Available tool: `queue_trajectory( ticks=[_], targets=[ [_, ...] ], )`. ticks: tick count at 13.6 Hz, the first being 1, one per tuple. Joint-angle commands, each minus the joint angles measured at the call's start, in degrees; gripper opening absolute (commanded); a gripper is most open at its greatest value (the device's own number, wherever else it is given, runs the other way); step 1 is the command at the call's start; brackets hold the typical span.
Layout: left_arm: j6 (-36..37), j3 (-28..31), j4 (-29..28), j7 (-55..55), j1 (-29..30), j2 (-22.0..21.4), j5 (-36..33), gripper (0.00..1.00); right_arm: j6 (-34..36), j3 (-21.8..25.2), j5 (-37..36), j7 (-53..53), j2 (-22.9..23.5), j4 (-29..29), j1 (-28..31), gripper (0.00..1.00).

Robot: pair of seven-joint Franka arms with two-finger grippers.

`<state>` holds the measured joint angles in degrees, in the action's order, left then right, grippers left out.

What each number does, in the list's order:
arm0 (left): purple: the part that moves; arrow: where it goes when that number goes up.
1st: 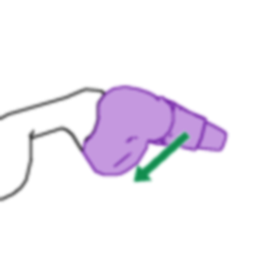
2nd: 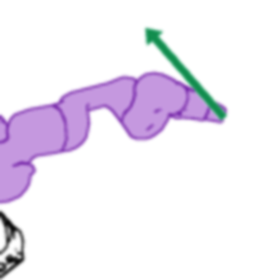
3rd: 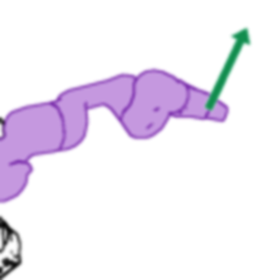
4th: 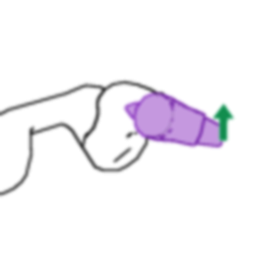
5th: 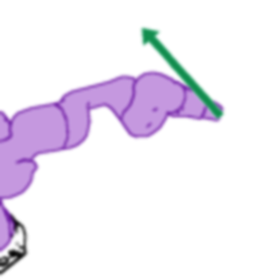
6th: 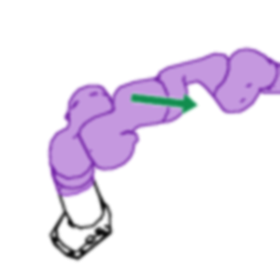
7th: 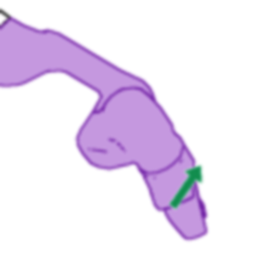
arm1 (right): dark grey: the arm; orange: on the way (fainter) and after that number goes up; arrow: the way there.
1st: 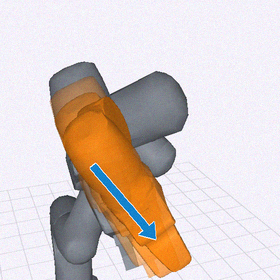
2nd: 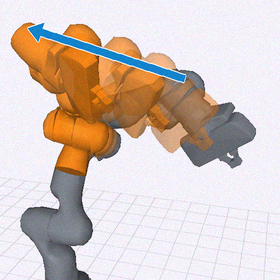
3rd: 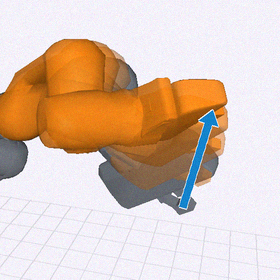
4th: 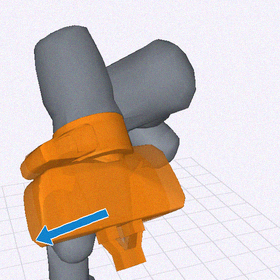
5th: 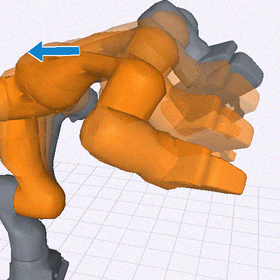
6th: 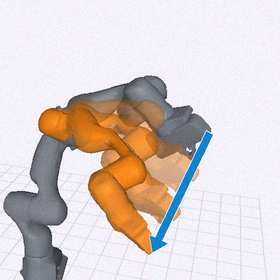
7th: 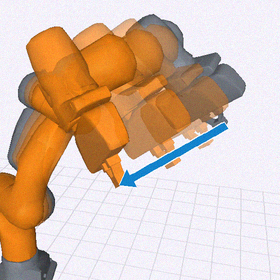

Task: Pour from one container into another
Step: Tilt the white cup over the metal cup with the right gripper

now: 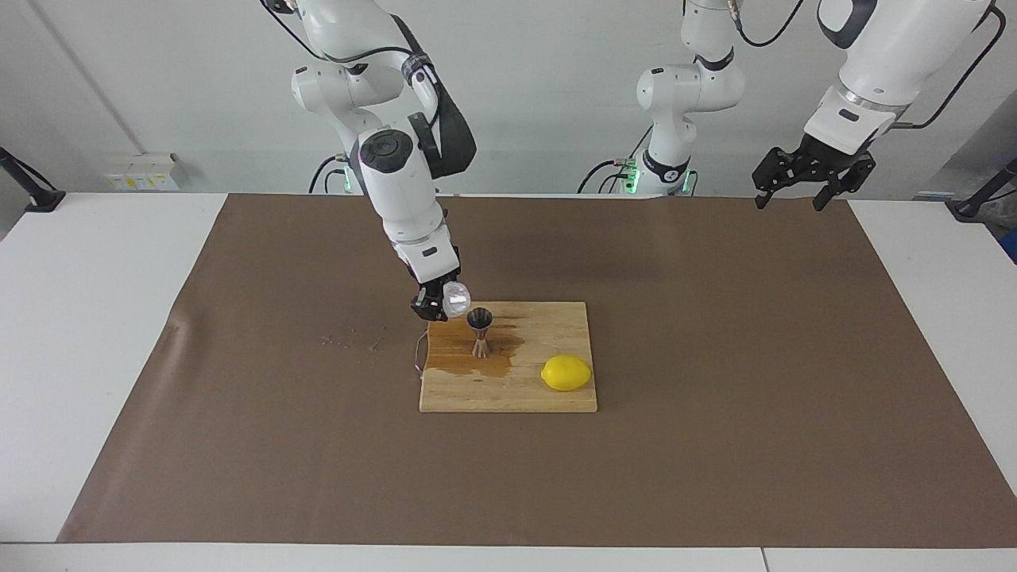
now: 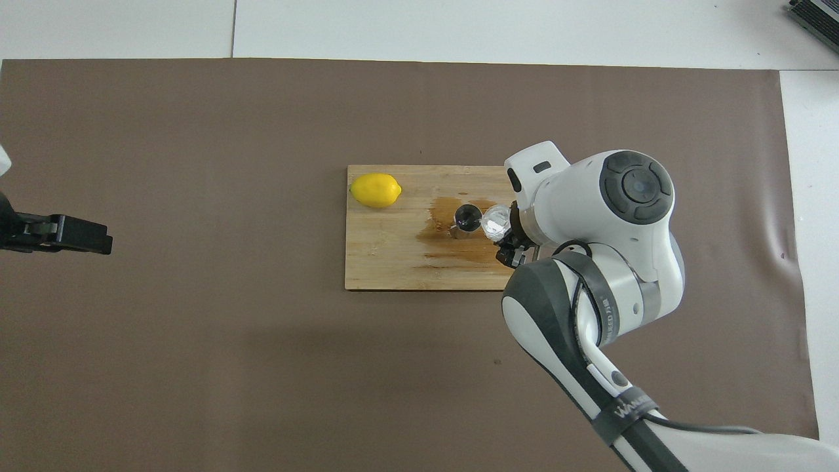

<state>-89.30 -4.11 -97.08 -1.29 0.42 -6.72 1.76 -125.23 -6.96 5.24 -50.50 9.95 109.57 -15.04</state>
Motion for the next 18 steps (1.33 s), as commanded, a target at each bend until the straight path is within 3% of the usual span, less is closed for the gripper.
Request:
queue_trajectory(
  ticks=[1,3,8,18],
  targets=[
    [0.27,0.07,-1.53,0.58,0.11,-1.54,-0.27,1.00,3.58,-0.16,-4.35,4.61,-0.28,-1.98,0.01,0.30],
    [0.27,0.07,-1.53,0.58,0.11,-1.54,-0.27,1.00,7.79,-0.25,-7.95,8.65,0.16,-5.58,-0.08,0.30],
    [0.18,0.07,-1.53,0.58,0.11,-1.54,-0.27,1.00,8.34,-0.34,-9.99,11.20,1.99,-8.57,-2.53,0.30],
    [0.18,0.07,-1.53,0.58,0.11,-1.54,-0.27,1.00,7.99,-0.43,-10.34,11.31,2.44,-7.88,-2.98,0.30]
  ],
)
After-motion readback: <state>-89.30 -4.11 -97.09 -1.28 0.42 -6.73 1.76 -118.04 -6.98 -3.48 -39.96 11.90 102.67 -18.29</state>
